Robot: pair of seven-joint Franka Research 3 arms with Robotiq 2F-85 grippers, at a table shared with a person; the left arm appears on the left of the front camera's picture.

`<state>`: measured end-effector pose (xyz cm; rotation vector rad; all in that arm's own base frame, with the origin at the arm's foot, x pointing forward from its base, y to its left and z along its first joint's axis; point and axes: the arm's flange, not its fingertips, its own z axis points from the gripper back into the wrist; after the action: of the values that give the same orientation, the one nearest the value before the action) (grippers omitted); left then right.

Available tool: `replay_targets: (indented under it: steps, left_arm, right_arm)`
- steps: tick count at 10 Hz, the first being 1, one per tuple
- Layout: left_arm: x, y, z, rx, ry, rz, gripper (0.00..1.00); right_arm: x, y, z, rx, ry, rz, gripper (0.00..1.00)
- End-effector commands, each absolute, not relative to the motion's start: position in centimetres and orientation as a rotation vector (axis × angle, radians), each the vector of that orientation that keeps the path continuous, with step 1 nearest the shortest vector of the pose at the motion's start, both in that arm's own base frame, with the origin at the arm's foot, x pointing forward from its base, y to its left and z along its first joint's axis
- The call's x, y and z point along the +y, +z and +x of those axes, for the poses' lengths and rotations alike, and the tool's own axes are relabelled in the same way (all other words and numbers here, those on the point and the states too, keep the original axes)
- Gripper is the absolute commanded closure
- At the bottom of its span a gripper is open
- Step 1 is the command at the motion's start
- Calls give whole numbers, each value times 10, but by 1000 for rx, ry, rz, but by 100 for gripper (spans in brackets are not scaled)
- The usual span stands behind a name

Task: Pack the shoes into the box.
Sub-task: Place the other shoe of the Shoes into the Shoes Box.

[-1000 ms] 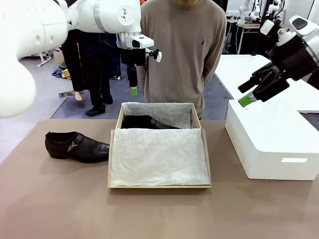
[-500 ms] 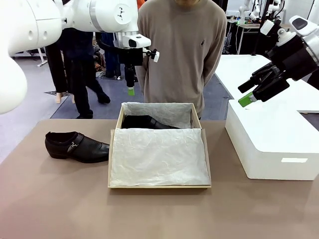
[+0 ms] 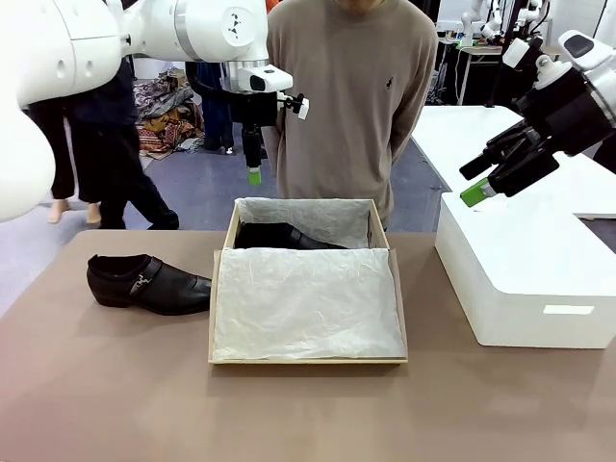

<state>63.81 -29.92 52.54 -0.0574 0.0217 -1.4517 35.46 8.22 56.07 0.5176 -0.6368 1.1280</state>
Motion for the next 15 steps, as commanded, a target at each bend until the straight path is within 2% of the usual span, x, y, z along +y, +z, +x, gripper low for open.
replay_targets:
  steps: [1, 8, 12, 15]
  left_arm:
    - [-299, 529, 641, 22, -1436, -53, 0]
    - [-197, 523, 580, -27, -1534, -30, 0]
    - [-135, 526, 582, -23, -1678, -6, 0]
    - [-122, 522, 586, -38, -1600, -24, 0]
  right_arm:
    - [83, 560, 357, -668, 1145, 544, 0]
    - [83, 560, 357, -668, 1145, 544, 0]
    - [83, 560, 357, -668, 1145, 544, 0]
    - [83, 560, 357, -668, 1145, 544, 0]
